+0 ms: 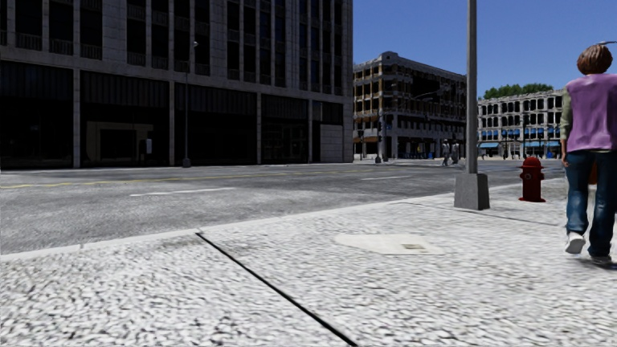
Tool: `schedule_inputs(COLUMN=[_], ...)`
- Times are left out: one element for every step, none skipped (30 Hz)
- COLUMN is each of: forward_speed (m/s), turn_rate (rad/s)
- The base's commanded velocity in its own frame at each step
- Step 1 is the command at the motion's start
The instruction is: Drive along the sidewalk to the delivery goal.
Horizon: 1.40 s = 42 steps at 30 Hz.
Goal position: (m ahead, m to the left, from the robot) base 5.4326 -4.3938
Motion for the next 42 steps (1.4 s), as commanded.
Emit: schedule_inputs(forward_speed=[1.26,1.26,1.26,1.27,1.27,1.27,1.27,1.27,1.27,1.27,1.27,1.27,1.27,1.27,1.27,1.27,1.27,1.27,1.27,1.27,1.27,1.27,1.27,1.27,1.27,1.27,1.27,1.27,1.27,1.27,1.27,1.27,1.27,1.28,1.30,1.31,1.31,1.31,1.31,1.31,1.31,1.31], turn_rate=[-0.68,-0.68,-0.68,-0.68,-0.68,-0.68,-0.68,-0.68,-0.68,-0.68,-0.68,-0.68,-0.67,-0.67,-0.67,-0.67,-0.67,-0.67,-0.66,-0.63,-0.63,-0.61,-0.61,-0.61,-0.61,-0.60,-0.60,-0.60,-0.60,-0.60,-0.56,-0.09,-0.09,0.00,0.00,0.00,0.00,0.00,0.00,0.00,0.00,0.00])
